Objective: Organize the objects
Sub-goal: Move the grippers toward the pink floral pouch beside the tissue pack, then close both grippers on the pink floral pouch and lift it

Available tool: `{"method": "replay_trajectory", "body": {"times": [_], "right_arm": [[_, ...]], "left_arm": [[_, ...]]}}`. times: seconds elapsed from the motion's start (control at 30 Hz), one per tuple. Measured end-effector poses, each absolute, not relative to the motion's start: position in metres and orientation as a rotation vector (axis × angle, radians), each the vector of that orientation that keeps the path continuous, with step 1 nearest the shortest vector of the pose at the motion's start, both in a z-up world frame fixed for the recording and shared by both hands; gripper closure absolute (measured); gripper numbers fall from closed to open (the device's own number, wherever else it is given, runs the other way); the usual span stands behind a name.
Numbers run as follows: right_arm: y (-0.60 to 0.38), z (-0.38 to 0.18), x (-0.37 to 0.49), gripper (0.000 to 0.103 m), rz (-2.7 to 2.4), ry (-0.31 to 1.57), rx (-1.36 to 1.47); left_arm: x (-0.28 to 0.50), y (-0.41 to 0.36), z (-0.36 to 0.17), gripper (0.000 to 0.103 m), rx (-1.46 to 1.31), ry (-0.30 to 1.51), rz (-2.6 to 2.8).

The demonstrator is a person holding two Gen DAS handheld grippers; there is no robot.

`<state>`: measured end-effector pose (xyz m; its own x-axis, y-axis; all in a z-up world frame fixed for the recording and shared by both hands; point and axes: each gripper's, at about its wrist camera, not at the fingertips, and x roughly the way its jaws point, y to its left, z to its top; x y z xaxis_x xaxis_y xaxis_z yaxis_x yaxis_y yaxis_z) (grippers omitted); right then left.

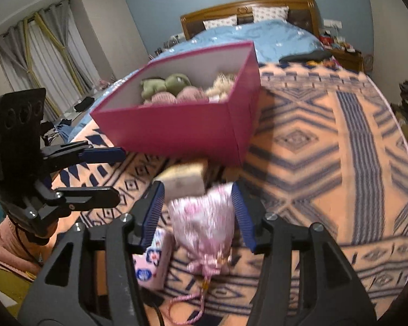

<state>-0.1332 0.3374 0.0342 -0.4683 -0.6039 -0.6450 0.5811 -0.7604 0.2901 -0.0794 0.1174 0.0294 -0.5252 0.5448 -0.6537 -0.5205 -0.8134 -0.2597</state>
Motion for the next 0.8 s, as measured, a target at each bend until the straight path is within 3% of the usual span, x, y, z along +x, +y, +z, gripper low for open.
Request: {"method": "replay_trajectory", "body": {"times": [0.7,0.8], "right_arm": [[0.331,-0.009,-0.132,0.049,-2.211,-0.048,1.087],[0.331,-0.010,-0.132,0.056,-2.223,-0.032,1.078]], "left_arm": [[-0.080,0.145,-0.015,0.029,-1.150,-0.121,2.183],[-0.083,0.147,-0.018,0.030,-1.162,-0.131,2.171]]}}
